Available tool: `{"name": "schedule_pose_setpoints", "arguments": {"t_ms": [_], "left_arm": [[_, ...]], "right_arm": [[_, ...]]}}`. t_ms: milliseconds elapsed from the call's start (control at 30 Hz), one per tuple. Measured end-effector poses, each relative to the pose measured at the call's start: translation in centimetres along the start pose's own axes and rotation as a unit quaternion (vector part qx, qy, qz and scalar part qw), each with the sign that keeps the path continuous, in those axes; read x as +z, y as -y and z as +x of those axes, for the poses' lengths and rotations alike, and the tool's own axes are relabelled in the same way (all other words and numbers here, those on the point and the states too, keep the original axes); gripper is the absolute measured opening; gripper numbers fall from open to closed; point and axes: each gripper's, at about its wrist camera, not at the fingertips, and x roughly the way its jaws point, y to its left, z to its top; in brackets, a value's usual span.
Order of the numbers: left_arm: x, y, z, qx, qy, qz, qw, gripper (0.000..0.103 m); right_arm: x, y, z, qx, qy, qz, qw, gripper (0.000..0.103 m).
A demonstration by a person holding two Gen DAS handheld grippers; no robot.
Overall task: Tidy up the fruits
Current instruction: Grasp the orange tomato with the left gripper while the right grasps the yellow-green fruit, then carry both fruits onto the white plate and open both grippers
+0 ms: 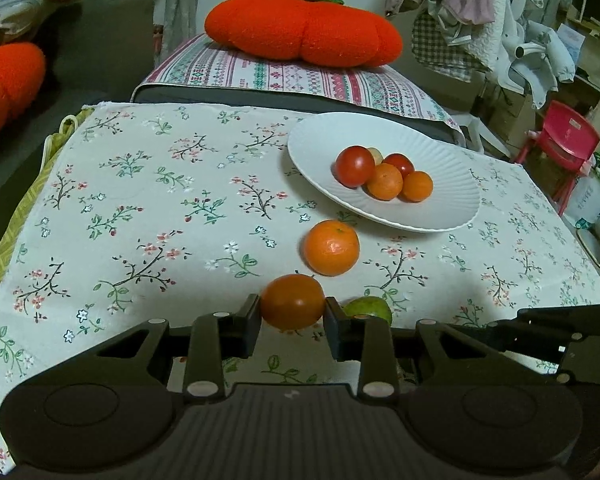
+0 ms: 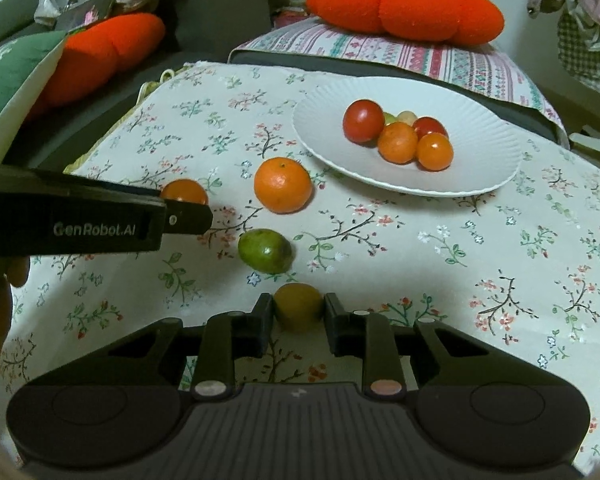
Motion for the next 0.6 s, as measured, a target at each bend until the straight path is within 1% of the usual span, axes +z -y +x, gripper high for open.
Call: {"name": "schedule_pose_setpoints", "arguments": {"t_ms": [367, 467, 600], "left_arm": [[0.2, 0.2, -0.1, -0.007, 0.007, 0.0, 0.9999, 0.012], [0.4, 0.6, -0.5, -0.014, 0.024, 0.008, 0.9996, 0.012], [0.8, 1.6, -0.5, -0.024, 0.036, 0.026, 0.9987, 0.012]], "right_arm": [[0.4, 0.3, -0.7, -0.002, 0.023, 0.012, 1.0, 0.024], [0.8, 0.8, -1.5, -0.002, 0.039, 0.023, 0.999, 0.024], [1.2, 2.3, -2.4, -0.006, 0.066, 0.055, 0.996, 0.024]]}}
